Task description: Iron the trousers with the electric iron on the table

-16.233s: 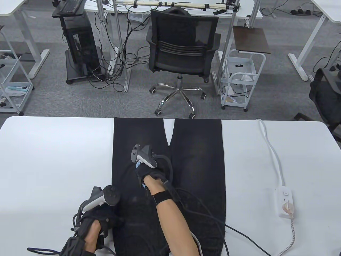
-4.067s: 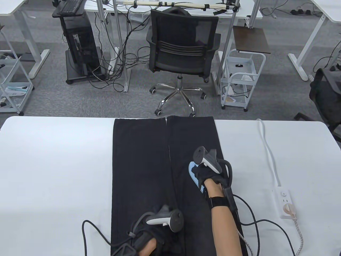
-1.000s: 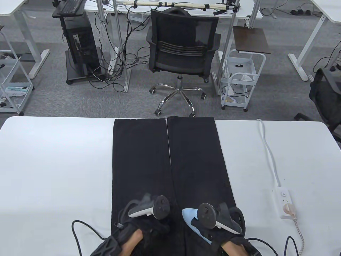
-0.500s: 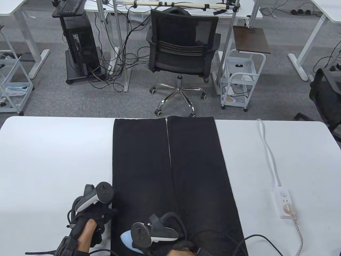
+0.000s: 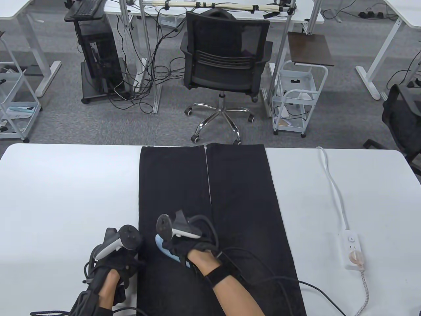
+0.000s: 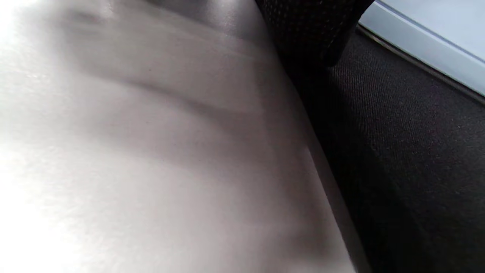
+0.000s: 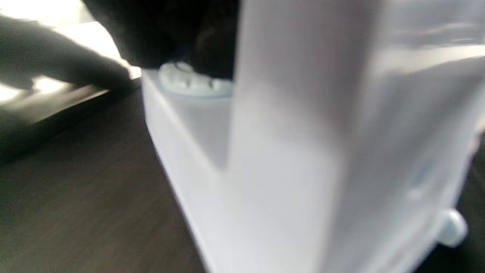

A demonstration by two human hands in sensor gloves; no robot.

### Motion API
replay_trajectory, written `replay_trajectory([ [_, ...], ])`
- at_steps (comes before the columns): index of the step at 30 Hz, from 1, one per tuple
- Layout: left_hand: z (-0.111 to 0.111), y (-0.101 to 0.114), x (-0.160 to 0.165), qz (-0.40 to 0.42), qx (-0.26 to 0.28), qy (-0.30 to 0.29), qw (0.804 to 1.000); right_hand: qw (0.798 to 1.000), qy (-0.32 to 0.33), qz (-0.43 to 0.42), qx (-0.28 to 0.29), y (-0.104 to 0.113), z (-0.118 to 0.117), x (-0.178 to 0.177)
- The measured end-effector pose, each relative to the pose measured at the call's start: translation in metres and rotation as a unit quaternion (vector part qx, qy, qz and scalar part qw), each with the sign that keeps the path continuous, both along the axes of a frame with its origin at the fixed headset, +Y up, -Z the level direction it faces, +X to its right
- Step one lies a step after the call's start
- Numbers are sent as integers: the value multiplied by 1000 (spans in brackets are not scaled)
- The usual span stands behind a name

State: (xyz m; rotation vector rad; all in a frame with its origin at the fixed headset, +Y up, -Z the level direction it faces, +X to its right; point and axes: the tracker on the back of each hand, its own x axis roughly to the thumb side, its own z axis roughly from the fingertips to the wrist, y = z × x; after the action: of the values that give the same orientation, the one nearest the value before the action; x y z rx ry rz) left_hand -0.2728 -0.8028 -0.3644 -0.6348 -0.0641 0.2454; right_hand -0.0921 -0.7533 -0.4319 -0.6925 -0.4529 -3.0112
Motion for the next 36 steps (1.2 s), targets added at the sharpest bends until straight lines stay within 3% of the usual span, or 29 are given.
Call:
replay_trajectory([
  [4, 0, 0, 1, -3, -1, -1, 1000, 997, -74, -2, -9, 1, -47, 0],
  [7, 0, 0, 1, -4, -2, -1, 1000, 994, -104, -4, -8, 2, -60, 1],
  [11, 0, 0, 0, -1, -7, 3, 1000, 993, -118, -4, 10, 1, -59, 1],
  [16, 1, 0, 0, 0, -8, 4, 1000, 992, -124, 0, -6, 1, -44, 5],
  [21, 1, 0, 0, 1, -10, 6, 1000, 997, -74, 5, -5, 0, -6, 7],
  [26, 2, 0, 0, 3, -12, 7, 1000, 1000, 8, 10, -9, 0, 52, 7],
  [31, 3, -1, -1, 6, -12, 10, 1000, 995, 100, 14, -15, -1, 110, 10],
  [36, 3, -1, -2, 8, -13, 11, 1000, 987, 158, 16, -21, -3, 150, 17],
])
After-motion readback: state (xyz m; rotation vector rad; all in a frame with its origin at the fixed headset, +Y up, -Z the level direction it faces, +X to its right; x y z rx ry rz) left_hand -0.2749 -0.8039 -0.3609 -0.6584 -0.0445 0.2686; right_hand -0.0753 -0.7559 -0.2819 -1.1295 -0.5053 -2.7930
